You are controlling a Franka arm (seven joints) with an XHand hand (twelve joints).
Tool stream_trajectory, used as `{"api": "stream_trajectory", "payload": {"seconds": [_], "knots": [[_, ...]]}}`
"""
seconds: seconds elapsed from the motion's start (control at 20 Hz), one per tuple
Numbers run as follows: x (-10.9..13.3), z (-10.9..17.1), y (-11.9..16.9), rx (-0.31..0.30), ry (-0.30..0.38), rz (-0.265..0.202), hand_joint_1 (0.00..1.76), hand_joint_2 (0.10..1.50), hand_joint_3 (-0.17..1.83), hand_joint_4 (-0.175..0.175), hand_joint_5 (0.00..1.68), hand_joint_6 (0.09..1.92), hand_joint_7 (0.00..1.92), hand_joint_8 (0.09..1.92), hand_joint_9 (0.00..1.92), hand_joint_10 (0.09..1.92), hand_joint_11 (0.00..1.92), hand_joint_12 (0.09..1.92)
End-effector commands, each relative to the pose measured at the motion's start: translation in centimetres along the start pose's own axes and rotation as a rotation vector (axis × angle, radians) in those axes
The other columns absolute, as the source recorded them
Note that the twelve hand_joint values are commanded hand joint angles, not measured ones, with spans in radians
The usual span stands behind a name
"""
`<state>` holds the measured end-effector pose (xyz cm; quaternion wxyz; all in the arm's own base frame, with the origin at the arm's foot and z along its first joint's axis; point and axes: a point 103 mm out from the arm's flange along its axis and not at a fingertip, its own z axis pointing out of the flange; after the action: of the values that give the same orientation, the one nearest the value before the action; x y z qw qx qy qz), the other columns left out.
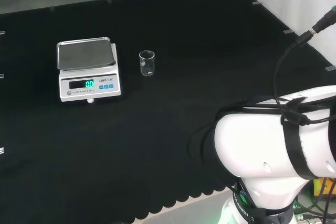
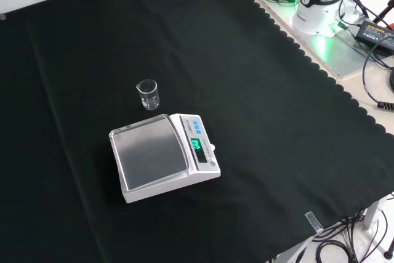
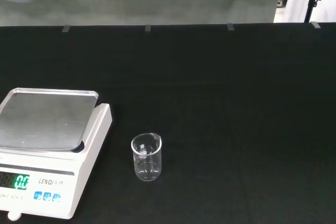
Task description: Pick up the beaker.
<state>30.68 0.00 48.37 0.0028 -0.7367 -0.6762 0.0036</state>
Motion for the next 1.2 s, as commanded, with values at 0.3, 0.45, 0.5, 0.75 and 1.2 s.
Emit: {"api": "stream_trajectory", "payload": {"seconds": [0.3, 0.45, 0.5, 0.75, 1.2], "knots": [[0.0, 0.1, 0.3, -0.005, 0.018, -0.014, 0.41, 0.86, 0.32, -0.007, 0.00, 0.09, 0.00, 0.16, 0.00, 0.22, 0.00, 0.88], [0.0, 0.2, 0.5, 0.003, 0.028, -0.017, 0.41, 0.86, 0.31, -0.007, 0.00, 0.09, 0.00, 0.15, 0.00, 0.22, 0.00, 0.88], [-0.1, 0.2, 0.7, 0.014, 0.034, -0.018, 0.41, 0.86, 0.31, -0.007, 0.00, 0.09, 0.00, 0.15, 0.00, 0.22, 0.00, 0.88], [-0.5, 1.6, 3.4, 0.036, 0.050, -0.033, 0.40, 0.87, 0.30, -0.011, 0.00, 0.09, 0.00, 0.16, 0.00, 0.22, 0.00, 0.88], [-0.2, 3.3, 6.3, 0.047, 0.085, -0.059, 0.40, 0.88, 0.29, -0.019, 0.00, 0.09, 0.00, 0.17, 0.00, 0.21, 0.00, 0.87]]}}
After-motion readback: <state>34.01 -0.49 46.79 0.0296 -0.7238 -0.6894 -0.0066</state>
